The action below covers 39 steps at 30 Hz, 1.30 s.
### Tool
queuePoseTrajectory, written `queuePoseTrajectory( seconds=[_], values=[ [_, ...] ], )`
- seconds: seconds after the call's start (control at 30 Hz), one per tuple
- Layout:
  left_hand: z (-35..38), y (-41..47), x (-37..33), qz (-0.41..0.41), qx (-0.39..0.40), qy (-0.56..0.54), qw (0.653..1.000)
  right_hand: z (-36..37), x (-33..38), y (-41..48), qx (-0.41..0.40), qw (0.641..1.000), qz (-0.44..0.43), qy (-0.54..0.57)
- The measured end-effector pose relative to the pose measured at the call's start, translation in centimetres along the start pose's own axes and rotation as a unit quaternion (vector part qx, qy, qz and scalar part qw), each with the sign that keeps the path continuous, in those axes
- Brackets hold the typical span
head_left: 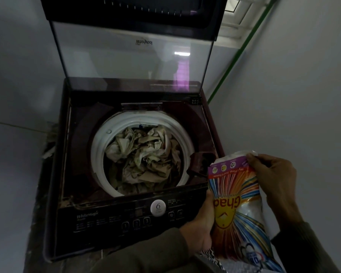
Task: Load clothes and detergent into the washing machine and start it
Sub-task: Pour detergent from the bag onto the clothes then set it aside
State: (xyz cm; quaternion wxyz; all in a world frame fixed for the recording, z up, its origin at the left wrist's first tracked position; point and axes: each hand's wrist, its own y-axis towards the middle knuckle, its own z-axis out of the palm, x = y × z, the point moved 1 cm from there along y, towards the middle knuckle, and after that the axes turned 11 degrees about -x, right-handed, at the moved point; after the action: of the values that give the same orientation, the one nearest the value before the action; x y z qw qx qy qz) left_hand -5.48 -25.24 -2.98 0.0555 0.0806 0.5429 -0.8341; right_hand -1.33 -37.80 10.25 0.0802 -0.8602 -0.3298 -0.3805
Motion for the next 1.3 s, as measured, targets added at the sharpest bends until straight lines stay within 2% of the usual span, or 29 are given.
queuePoseTrajectory(
  seconds=[0.23, 0.83, 1.03, 1.3],
  values=[
    [0.3, 0.1, 0.0, -0.003, 0.016, -0.004, 1.000, 0.6, 0.2, 0.2, -0.001, 1.000, -0.001, 0.003],
    [0.3, 0.7, -0.8, -0.033, -0.003, -0.014, 0.999, 1.4, -0.1, 1.6, 0.003, 1.000, 0.001, -0.016],
    [0.2, 0.7, -0.8, -0.045, 0.017, -0.021, 0.999, 1.4, -0.3, 1.6, 0.009, 1.000, 0.002, -0.020],
    [0.4, 1.1, -0.7, -0.029, 0.005, -0.035, 0.999, 1.1, -0.2, 1.8, 0.001, 1.000, -0.009, -0.015]
  ],
)
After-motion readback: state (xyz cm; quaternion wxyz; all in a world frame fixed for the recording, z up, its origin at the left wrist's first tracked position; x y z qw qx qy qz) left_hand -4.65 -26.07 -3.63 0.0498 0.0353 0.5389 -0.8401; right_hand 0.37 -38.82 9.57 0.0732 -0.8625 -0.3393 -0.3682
